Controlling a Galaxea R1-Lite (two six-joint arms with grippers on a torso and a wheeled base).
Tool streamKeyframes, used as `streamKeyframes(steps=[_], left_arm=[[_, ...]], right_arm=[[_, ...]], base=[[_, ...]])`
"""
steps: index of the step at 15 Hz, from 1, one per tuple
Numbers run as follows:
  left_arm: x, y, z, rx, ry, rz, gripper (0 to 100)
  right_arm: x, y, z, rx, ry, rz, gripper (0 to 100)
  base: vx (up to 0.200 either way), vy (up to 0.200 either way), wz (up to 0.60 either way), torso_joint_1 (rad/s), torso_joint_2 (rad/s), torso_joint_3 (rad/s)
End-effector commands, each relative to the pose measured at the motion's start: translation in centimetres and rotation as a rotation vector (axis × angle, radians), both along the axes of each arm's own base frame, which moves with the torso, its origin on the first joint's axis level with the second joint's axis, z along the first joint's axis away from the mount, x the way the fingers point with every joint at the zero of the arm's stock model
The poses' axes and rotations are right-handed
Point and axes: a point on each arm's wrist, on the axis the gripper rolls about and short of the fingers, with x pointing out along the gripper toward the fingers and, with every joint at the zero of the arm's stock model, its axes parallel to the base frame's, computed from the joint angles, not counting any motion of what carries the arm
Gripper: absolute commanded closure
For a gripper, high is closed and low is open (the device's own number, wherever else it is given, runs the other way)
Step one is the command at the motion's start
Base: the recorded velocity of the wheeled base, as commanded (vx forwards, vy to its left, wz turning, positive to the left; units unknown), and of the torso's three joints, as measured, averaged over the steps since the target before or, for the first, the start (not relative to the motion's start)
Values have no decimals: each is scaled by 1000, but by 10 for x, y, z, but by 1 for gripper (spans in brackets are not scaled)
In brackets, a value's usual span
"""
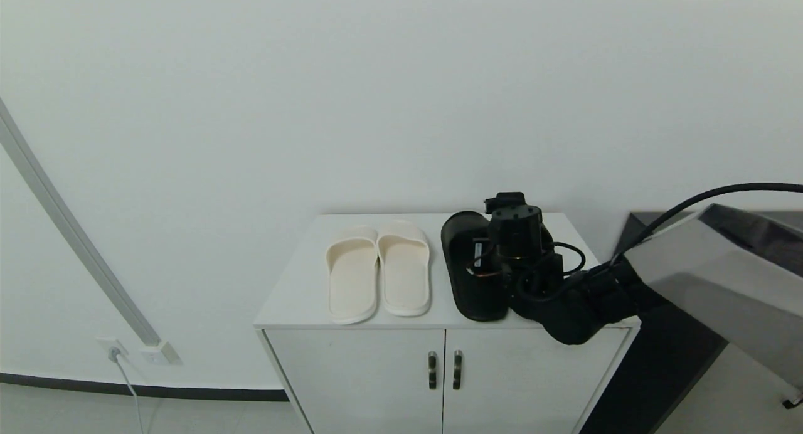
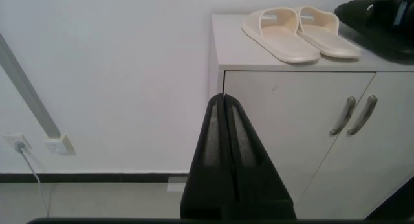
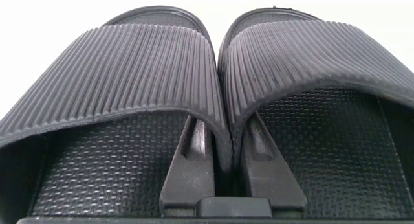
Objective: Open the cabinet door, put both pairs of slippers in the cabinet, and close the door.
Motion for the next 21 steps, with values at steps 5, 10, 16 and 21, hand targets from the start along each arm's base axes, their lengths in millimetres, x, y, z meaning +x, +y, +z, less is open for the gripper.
streamKeyframes(steps=[5,10,16,21], left_arm=[[0,0,0,1,0,2,100],[0,0,0,0,0,2,100],[0,0,0,0,0,2,100],[0,0,0,1,0,2,100]], right_arm=[[-138,-46,62,28,10,374,100],[-196,-85,59,49,54,618,100],[-200,-86,52,46,85,675,100],[-197,-81,48,38,99,679,100]], base=[[0,0,0,0,0,0],[0,0,0,0,0,0],[0,0,0,0,0,0],[-40,0,0,0,0,0]])
